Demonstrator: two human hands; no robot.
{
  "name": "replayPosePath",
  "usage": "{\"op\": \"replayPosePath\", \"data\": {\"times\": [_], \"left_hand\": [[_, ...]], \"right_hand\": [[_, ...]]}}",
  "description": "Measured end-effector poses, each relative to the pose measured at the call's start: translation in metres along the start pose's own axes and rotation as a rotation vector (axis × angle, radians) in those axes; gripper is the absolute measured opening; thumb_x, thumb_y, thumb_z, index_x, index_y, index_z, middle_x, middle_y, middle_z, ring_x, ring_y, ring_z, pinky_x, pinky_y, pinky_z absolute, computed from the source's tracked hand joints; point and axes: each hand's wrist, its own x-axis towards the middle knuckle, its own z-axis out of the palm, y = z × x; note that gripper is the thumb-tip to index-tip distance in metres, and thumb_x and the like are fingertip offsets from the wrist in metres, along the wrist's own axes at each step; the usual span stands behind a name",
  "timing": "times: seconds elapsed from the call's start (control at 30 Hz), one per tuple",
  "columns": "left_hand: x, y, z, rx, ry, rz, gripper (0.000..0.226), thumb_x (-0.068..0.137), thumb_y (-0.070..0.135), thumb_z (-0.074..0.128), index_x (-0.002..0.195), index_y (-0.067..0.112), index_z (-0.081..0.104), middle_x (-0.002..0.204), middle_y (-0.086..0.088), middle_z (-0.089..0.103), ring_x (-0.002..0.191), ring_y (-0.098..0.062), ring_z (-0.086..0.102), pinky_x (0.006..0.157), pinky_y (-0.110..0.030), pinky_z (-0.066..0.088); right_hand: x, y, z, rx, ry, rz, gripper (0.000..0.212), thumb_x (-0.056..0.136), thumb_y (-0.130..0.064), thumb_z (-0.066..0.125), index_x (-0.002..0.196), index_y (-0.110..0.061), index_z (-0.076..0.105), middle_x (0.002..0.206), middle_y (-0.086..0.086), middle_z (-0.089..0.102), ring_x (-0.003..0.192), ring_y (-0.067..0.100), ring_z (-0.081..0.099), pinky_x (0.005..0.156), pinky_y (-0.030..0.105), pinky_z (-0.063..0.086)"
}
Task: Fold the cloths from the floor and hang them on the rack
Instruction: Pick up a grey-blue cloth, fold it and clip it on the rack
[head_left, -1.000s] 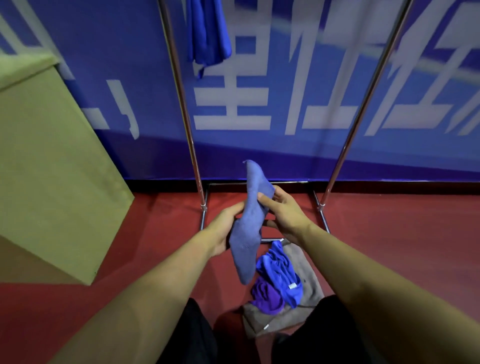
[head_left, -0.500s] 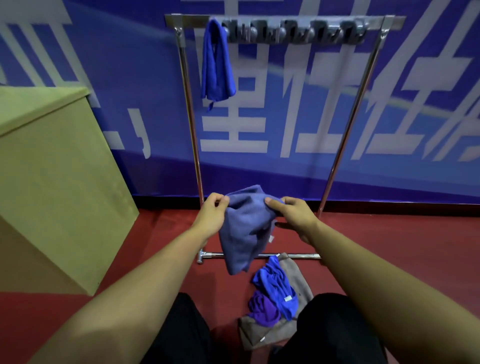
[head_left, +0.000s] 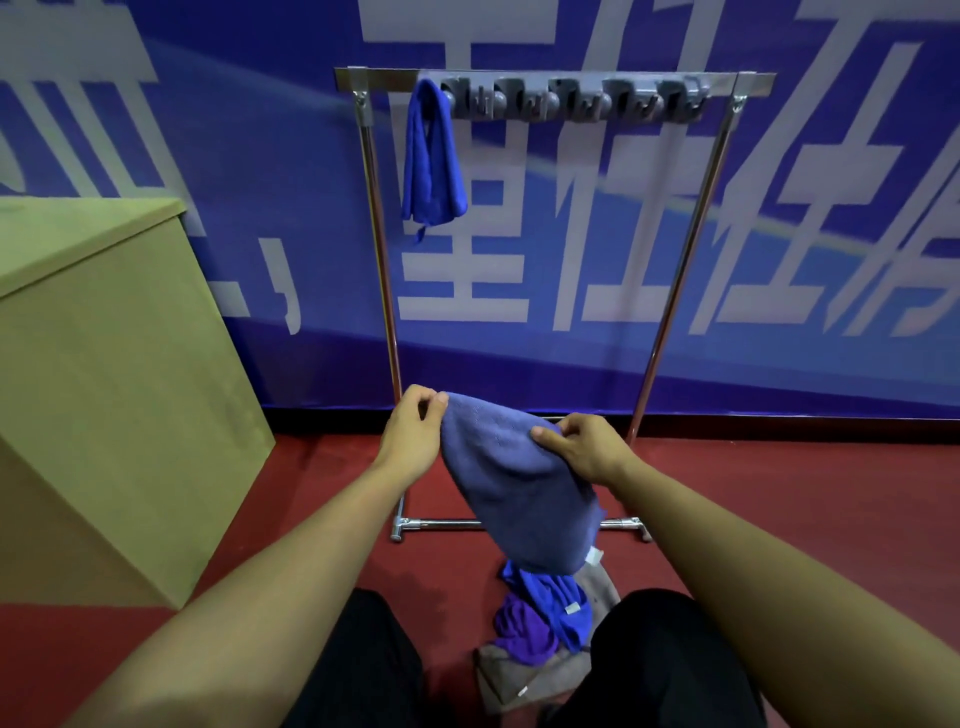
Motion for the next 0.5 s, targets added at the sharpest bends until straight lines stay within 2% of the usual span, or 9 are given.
{"op": "replayPosePath", "data": {"times": [0.13, 0.2, 0.27, 0.3, 0.37, 0.43, 0.5], "left_hand": [[0.000, 0.001, -0.003, -0.015, 0.017, -0.004, 0.020, 0.102, 0.037, 0.053, 0.099, 0.018, 0.059, 0.098, 0.005, 0.066, 0.091, -0.015, 0.062, 0.082, -0.034, 0.050], [-0.001, 0.001, -0.005, 0.000, 0.032, -0.007, 0.022, 0.101, 0.038, 0.055, 0.095, 0.018, 0.060, 0.094, 0.004, 0.066, 0.086, -0.016, 0.062, 0.077, -0.032, 0.050], [0.000, -0.001, -0.008, 0.046, 0.053, 0.022, 0.032, 0.100, 0.038, 0.056, 0.084, 0.011, 0.060, 0.087, 0.000, 0.063, 0.078, -0.019, 0.058, 0.069, -0.030, 0.044], [0.001, -0.001, -0.010, 0.060, 0.055, 0.044, 0.038, 0.100, 0.038, 0.056, 0.077, 0.008, 0.059, 0.084, -0.002, 0.061, 0.075, -0.020, 0.056, 0.068, -0.029, 0.040], [0.001, -0.001, -0.016, 0.069, 0.027, 0.078, 0.048, 0.099, 0.040, 0.057, 0.068, 0.004, 0.053, 0.072, -0.002, 0.052, 0.066, -0.019, 0.048, 0.064, -0.031, 0.036], [0.001, 0.000, -0.020, 0.098, -0.021, 0.098, 0.056, 0.099, 0.047, 0.055, 0.067, 0.004, 0.040, 0.062, -0.001, 0.036, 0.060, -0.017, 0.034, 0.059, -0.037, 0.032], [0.000, 0.006, -0.021, 0.132, -0.060, 0.103, 0.058, 0.099, 0.052, 0.051, 0.067, 0.006, 0.034, 0.062, 0.000, 0.031, 0.060, -0.017, 0.030, 0.057, -0.037, 0.030]], "right_hand": [[-0.001, 0.002, 0.004, 0.124, -0.040, -0.007, 0.035, 0.083, -0.041, 0.077, 0.082, -0.006, 0.073, 0.065, -0.003, 0.070, 0.051, -0.003, 0.056, 0.052, 0.009, 0.041], [-0.001, 0.002, 0.003, 0.099, -0.052, -0.012, 0.040, 0.085, -0.045, 0.074, 0.068, -0.009, 0.071, 0.055, -0.007, 0.064, 0.045, -0.003, 0.050, 0.050, 0.012, 0.039], [-0.003, 0.001, -0.001, 0.026, -0.043, -0.002, 0.053, 0.089, -0.049, 0.067, 0.051, -0.013, 0.060, 0.043, -0.009, 0.052, 0.040, 0.001, 0.043, 0.048, 0.014, 0.036], [-0.004, 0.000, -0.003, 0.011, -0.038, 0.008, 0.055, 0.092, -0.051, 0.062, 0.052, -0.012, 0.060, 0.045, -0.009, 0.055, 0.044, 0.000, 0.046, 0.053, 0.016, 0.038], [-0.004, 0.000, -0.005, 0.045, -0.056, 0.059, 0.061, 0.097, -0.053, 0.050, 0.069, -0.003, 0.071, 0.069, 0.004, 0.070, 0.068, 0.009, 0.061, 0.070, 0.027, 0.046], [-0.008, -0.002, -0.005, 0.098, -0.073, 0.123, 0.069, 0.099, -0.057, 0.041, 0.079, 0.001, 0.071, 0.080, 0.010, 0.070, 0.076, 0.017, 0.062, 0.071, 0.031, 0.046], [-0.011, -0.002, -0.004, 0.150, -0.096, 0.173, 0.077, 0.097, -0.064, 0.036, 0.087, 0.003, 0.072, 0.082, 0.010, 0.071, 0.077, 0.018, 0.065, 0.067, 0.027, 0.049]]}}
